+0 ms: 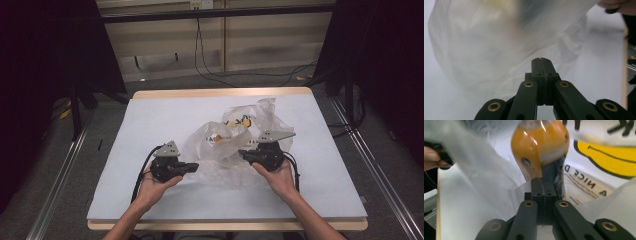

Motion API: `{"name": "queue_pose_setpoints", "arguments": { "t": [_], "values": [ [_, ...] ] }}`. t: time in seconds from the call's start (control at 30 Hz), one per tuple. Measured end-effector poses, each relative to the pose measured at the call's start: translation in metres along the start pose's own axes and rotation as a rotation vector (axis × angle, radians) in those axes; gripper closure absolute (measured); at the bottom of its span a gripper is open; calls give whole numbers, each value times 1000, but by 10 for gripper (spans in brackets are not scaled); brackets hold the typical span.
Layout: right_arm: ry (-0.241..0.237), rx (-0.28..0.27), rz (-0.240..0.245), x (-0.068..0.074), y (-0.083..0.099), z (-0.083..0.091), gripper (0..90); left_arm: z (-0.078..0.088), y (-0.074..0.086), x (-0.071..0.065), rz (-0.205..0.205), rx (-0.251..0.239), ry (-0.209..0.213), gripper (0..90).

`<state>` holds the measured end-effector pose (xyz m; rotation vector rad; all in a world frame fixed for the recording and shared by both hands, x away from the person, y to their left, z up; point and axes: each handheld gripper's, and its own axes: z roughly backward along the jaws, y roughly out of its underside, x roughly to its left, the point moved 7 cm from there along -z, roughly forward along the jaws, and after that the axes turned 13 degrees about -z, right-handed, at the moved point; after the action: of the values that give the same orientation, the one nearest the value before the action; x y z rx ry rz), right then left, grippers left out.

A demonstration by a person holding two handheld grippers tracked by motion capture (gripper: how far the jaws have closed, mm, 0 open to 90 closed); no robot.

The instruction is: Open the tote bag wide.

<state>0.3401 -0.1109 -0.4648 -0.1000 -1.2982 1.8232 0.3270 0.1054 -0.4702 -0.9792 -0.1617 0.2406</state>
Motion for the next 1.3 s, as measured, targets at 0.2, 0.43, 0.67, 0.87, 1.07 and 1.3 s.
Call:
{"name": "queue_pose_setpoints", "arguments": {
  "t": [0.2,0.43,0.67,0.87,1.07,1.3],
  "values": [
    [-19,-49,0,12,-16,7,900,0,-34,-25,-61,-80,47,900],
    [-25,-73,15,21,-29,14,900,-12,-73,-53,-133,-143,118,900],
    [-14,-81,11,18,-36,18,900,-8,-115,-47,-152,-248,100,900],
    [-8,-85,5,15,-39,17,900,-7,-145,-36,-151,-308,77,900],
    [23,-80,17,12,-45,24,900,-6,-153,-4,-150,-248,-40,900],
    [50,-93,32,15,-68,30,900,-15,-166,-2,-166,-221,-55,900]
  ]
}}
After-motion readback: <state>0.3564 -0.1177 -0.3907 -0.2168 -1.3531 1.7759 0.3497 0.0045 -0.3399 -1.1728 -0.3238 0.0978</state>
